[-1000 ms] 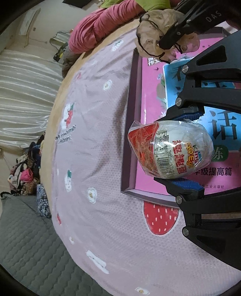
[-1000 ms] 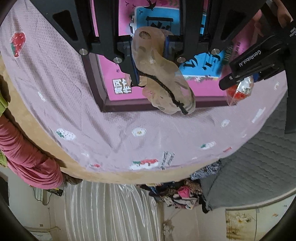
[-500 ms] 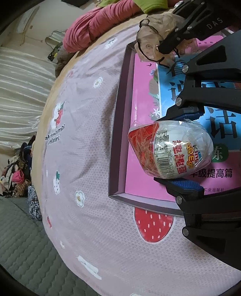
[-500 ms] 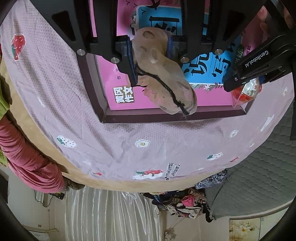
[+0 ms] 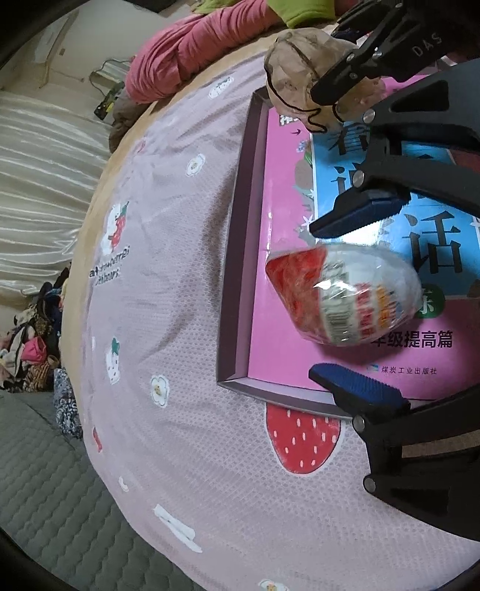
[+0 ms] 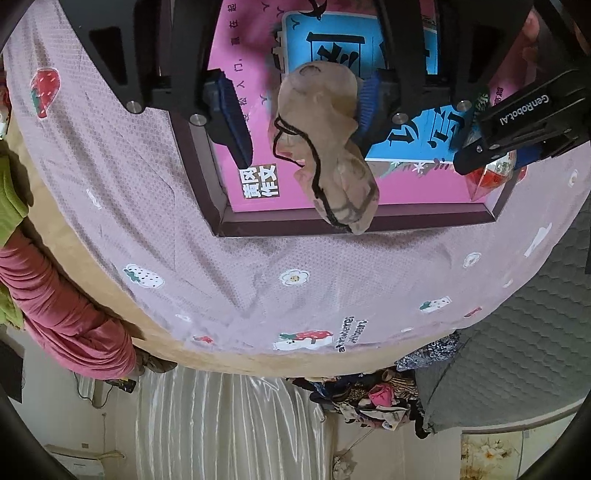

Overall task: Organize objects
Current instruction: 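Lower the egg and mesh toy onto the book and open both tools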

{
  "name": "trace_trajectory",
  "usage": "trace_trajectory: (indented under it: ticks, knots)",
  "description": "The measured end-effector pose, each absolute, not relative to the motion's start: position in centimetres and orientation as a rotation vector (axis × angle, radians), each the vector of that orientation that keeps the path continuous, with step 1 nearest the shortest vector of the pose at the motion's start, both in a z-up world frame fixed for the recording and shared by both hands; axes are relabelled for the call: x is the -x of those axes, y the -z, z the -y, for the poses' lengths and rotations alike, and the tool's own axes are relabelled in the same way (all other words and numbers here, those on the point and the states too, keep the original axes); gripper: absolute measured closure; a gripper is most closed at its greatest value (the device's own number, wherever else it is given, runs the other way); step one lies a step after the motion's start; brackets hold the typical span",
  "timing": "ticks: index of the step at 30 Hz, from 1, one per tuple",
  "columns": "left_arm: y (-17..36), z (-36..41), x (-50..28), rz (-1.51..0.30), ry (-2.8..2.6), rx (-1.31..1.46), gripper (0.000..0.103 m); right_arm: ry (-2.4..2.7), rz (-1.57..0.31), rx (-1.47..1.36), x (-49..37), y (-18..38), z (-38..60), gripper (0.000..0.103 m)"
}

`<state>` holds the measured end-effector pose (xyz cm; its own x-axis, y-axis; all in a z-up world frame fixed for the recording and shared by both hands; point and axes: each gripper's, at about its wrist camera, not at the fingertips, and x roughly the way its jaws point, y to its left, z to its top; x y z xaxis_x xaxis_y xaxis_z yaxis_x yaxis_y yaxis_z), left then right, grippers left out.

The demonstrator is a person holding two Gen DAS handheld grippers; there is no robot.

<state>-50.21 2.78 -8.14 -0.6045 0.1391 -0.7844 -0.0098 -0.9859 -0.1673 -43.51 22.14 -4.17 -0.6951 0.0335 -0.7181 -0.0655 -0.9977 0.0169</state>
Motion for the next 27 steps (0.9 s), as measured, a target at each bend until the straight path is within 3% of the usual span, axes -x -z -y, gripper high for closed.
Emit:
trace_trajectory:
  ticks: [6, 8, 24, 27]
  knots:
    - [7.6, -2.2, 50.0, 0.245, -2.739, 1.347, 0.026, -2.851, -0.058, 1.165, 43.1, 3.4, -22.2, 0.041]
    - [7.3, -2.0, 49.8, 0.25, -2.743, 1.344, 0.026, -2.852, -0.054, 1.141, 43.0, 3.1, -22.2, 0.034]
    - [3.5, -1.0, 47.3, 0.249, -2.823, 1.251, 0.023, -2.966, -0.092, 1.022, 41.0, -0.3, -21.6, 0.025]
    - [2.8, -1.0, 46.8, 0.248, -2.829, 1.229, 0.022, -2.984, -0.095, 0.952, 40.1, -1.6, -21.6, 0.016]
